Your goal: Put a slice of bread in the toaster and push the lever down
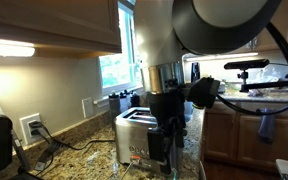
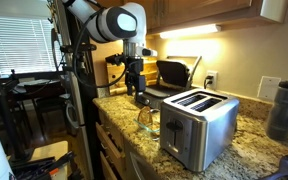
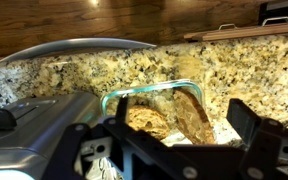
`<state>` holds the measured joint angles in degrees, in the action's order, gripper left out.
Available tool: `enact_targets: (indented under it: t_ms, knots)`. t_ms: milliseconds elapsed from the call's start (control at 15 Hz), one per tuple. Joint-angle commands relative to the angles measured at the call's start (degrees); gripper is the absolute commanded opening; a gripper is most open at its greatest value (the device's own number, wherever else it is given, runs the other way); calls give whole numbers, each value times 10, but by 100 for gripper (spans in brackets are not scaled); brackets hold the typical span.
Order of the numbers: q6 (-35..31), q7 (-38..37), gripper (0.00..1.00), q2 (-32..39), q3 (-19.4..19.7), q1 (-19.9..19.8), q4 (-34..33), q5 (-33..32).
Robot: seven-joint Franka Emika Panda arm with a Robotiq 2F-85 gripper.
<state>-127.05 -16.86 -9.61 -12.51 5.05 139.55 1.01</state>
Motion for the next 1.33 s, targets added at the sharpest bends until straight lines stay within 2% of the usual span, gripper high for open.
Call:
enact_targets:
  t_ms: [0,600,1267]
  knots:
    - [1,-1,100,0,9,9,-1,-2]
    - [-60,-31,100,70,-6,26,-36,-17]
    - [-100,-45,100,195,12,47,-118,-55]
